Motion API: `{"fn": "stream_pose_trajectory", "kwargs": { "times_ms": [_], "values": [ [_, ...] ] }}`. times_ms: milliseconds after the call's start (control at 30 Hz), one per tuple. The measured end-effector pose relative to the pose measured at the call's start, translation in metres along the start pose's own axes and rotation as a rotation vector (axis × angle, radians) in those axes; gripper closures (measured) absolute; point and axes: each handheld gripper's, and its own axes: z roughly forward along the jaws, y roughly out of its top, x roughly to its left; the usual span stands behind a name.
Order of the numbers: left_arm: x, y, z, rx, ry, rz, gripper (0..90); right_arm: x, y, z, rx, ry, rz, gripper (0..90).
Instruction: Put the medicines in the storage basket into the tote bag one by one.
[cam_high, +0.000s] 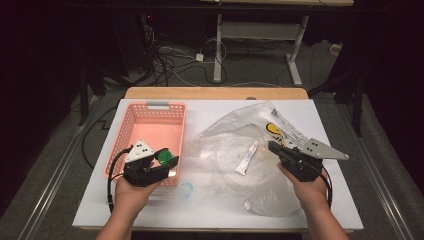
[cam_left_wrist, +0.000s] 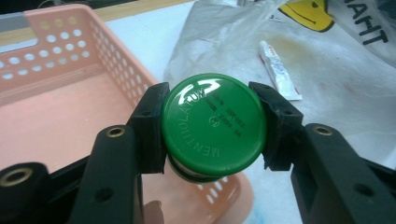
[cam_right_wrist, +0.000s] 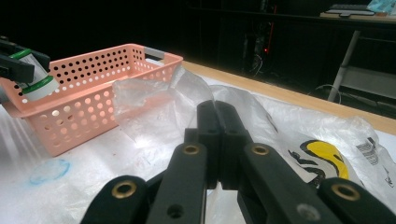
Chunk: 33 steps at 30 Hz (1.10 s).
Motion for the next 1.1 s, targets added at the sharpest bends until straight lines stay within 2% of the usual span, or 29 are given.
{"fn": "stream_pose_trajectory", "kwargs": {
  "times_ms": [200,567,933,1100],
  "values": [
    [-0.011,0.002,0.007,0.011,-0.028,0.026,49.6,0.001,0.000,0.001,0.003,0.000,0.001,90.0],
    [-0.026,0.004,0.023,0.027,-0.076,0.043,49.5,0.002,0.000,0.001,0.007,0.005,-0.001,90.0],
    [-0.042,0.002,0.039,0.050,-0.099,0.076,49.6,0.002,-0.001,0.002,0.009,0.002,-0.006,90.0],
    [-0.050,0.002,0.050,0.073,-0.110,0.103,49.5,0.003,-0.001,0.002,0.011,0.005,0.000,90.0]
  ]
}}
